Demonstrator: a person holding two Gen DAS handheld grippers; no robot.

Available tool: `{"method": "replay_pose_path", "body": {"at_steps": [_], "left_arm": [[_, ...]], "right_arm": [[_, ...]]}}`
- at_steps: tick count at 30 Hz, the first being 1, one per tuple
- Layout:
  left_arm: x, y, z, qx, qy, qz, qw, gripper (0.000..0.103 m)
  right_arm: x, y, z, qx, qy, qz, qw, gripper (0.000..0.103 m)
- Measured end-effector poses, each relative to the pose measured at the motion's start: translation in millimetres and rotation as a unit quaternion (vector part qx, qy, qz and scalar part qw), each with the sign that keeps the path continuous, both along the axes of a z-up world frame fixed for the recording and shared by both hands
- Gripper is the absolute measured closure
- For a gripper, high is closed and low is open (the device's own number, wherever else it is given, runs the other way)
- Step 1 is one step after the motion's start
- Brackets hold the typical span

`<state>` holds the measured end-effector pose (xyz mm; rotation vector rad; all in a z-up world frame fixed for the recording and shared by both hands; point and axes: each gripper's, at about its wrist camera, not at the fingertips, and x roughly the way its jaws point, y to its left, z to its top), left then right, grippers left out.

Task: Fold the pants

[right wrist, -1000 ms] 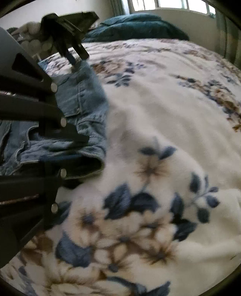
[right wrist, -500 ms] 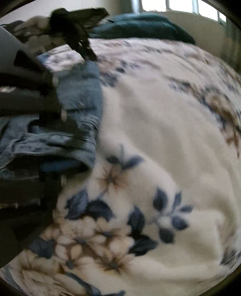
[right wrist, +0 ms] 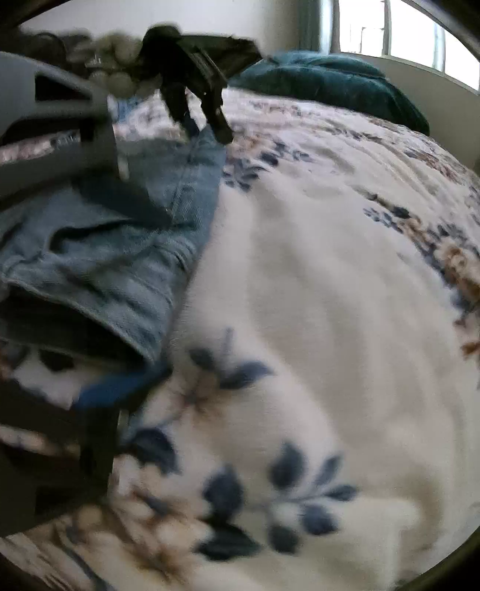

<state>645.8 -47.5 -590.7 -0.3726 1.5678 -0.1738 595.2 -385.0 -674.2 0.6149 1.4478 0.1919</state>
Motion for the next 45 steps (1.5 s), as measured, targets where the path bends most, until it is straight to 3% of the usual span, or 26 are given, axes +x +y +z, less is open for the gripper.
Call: {"method": "replay_pose_path", "body": {"at_steps": [1,2,6,12,18,23,26,30,33,36,40,43,45], "left_arm": [[0.0,-8.0,1.0,0.018,-0.009,-0.021,0.9996,0.093],[-0.7,-12.8,3.5,0.037,-0.019,-0.034,0.9985,0.096],[-10.6,-18.8,23.0,0.069,-0.061,-0.046,0.9947,0.099],[-41.8,9.7,71.6,0.021,-0.086,0.007,0.996,0.1],[-79.9,39.8,132.0,-0.025,-0.114,0.051,0.9918,0.1],[-143.3,65.3,177.5,-0.075,-0.124,0.075,0.9866,0.1],[-195.3,83.2,191.1,-0.101,-0.106,0.093,0.9849,0.1],[-277.7,101.3,182.0,-0.119,-0.042,0.122,0.9845,0.1],[-336.5,109.1,140.1,-0.097,0.034,0.142,0.9844,0.1],[-371.3,113.5,95.1,-0.061,0.082,0.141,0.9847,0.1],[-393.7,107.8,49.8,-0.044,0.129,0.121,0.9831,0.095],[-405.1,108.2,33.0,-0.043,0.168,0.103,0.9794,0.087],[-415.2,119.9,40.0,-0.058,0.17,0.119,0.9764,0.078]], "right_arm": [[-0.3,1.0,-0.3,-0.009,0.002,0.002,1.0,0.054],[-0.4,4.7,-0.2,-0.02,-0.001,0.003,1.0,0.067],[-7.1,9.8,15.6,-0.033,-0.025,0.004,0.999,0.078],[-26.0,13.8,64.1,-0.012,-0.064,-0.005,0.998,0.079],[-51.4,34.9,122.0,-0.004,-0.096,0.026,0.995,0.08],[-96.3,48.5,168.3,0.036,-0.114,0.046,0.992,0.081],[-136.6,60.2,188.2,0.045,-0.113,0.069,0.99,0.081],[-205.9,74.8,187.5,0.055,-0.075,0.1,0.991,0.081],[-247.9,80.0,165.3,0.054,-0.03,0.111,0.992,0.081],[-285.4,82.3,131.6,0.04,0.018,0.118,0.992,0.081],[-315.8,83.1,85.5,0.036,0.085,0.127,0.988,0.077],[-326.1,83.0,69.7,0.017,0.13,0.144,0.981,0.056],[-334.2,78.0,71.0,0.018,0.146,0.147,0.978,0.028]]}}
